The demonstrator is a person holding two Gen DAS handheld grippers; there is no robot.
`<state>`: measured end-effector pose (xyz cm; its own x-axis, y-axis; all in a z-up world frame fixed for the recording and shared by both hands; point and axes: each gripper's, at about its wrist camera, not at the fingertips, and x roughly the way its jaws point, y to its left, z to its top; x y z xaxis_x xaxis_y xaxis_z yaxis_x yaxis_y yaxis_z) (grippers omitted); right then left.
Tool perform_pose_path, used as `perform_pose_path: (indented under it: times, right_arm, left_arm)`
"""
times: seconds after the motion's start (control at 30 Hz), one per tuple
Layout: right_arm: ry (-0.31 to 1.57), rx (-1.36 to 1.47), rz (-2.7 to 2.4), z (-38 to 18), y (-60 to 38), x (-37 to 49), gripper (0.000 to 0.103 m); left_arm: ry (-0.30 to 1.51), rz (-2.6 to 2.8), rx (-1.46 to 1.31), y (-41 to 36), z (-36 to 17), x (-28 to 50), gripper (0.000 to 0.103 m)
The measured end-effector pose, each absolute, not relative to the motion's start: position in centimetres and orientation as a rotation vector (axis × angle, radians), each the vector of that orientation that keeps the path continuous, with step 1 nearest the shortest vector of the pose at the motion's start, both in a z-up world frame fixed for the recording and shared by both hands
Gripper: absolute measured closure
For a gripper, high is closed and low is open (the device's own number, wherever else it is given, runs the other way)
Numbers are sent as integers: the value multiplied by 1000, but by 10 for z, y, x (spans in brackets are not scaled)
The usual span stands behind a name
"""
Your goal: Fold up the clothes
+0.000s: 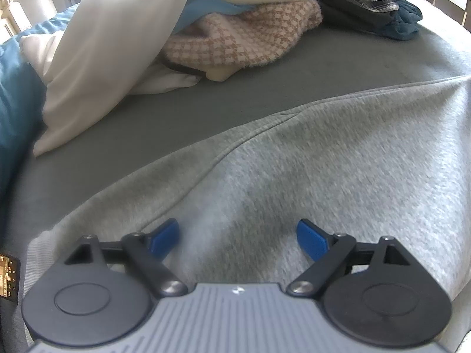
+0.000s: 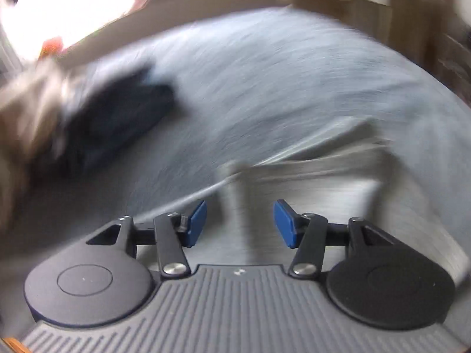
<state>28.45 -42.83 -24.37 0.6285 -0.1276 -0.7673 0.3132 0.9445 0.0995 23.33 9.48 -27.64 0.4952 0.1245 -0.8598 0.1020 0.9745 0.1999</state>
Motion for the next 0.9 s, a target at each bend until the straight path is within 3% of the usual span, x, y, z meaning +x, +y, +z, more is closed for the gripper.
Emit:
perform_pose_path:
  times: [0.07,0.13,0.17,0.33,0.43,0.63,0.9]
  right_arm:
    - [908,174,-293,-255,-419,304,57]
    - [914,221,-304,-257,-426,307,96]
    - [912,257,-303,-256,-432,306,101]
    - [576,514,-345,-199,-489,236,101]
    - [404,734,-494,-200,-542,154,101]
    - [367,1226,-751,-310,-603,49,102]
    - [367,1078,-856,-295,-604,46,101]
  left_arm:
    - [1056,12,235,96,-275,232,14]
    - [1055,14,233,95,-272,227,14]
    - [1055,15,231,95,-272,228,14]
    - [1054,18,237,94,-276,233,14]
    - [1054,21,242,94,-278,236,14]
    - [1055,26,254,91,-281,239,14]
    - [1062,37,261,91,-281,240,13]
